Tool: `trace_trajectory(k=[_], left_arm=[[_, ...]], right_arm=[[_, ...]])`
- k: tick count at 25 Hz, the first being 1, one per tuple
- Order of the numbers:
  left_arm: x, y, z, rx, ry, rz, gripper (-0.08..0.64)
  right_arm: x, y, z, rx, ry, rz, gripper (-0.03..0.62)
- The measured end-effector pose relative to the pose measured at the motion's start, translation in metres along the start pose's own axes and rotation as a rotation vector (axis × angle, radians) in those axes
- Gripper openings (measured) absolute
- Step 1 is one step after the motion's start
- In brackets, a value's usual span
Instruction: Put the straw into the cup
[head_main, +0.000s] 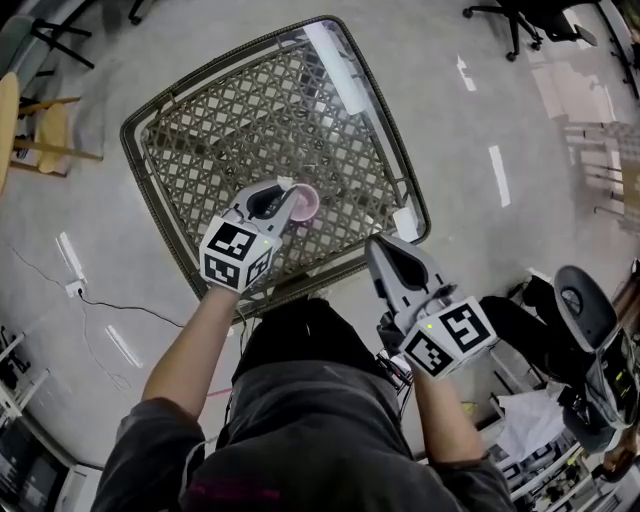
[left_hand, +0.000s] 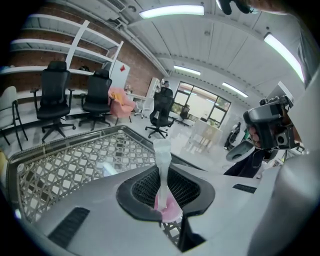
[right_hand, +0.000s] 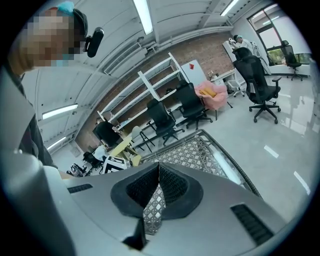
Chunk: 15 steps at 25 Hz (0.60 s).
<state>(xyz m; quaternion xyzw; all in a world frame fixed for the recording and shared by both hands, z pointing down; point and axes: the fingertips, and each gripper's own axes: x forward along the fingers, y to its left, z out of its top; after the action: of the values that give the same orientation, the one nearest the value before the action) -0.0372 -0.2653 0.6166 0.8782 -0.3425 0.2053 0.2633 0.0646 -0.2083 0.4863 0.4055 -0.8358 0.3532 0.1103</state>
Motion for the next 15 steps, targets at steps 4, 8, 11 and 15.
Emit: trace_trajectory(k=[4, 8, 11, 15], left_arm=[[0.001, 0.000, -0.008, 0.000, 0.014, 0.001, 0.051], [0.005, 0.002, -0.012, 0.000, 0.025, -0.003, 0.051], [0.007, 0.002, -0.016, -0.002, 0.037, -0.001, 0.052], [0.008, 0.002, -0.018, -0.005, 0.043, -0.006, 0.057]], right_arm=[[-0.002, 0.002, -0.007, 0.003, 0.010, -0.001, 0.014], [0.000, 0.001, -0.009, 0.006, 0.017, 0.000, 0.014], [0.002, 0.001, -0.011, 0.010, 0.023, 0.003, 0.014], [0.005, 0.004, -0.010, 0.010, 0.026, 0.013, 0.014]])
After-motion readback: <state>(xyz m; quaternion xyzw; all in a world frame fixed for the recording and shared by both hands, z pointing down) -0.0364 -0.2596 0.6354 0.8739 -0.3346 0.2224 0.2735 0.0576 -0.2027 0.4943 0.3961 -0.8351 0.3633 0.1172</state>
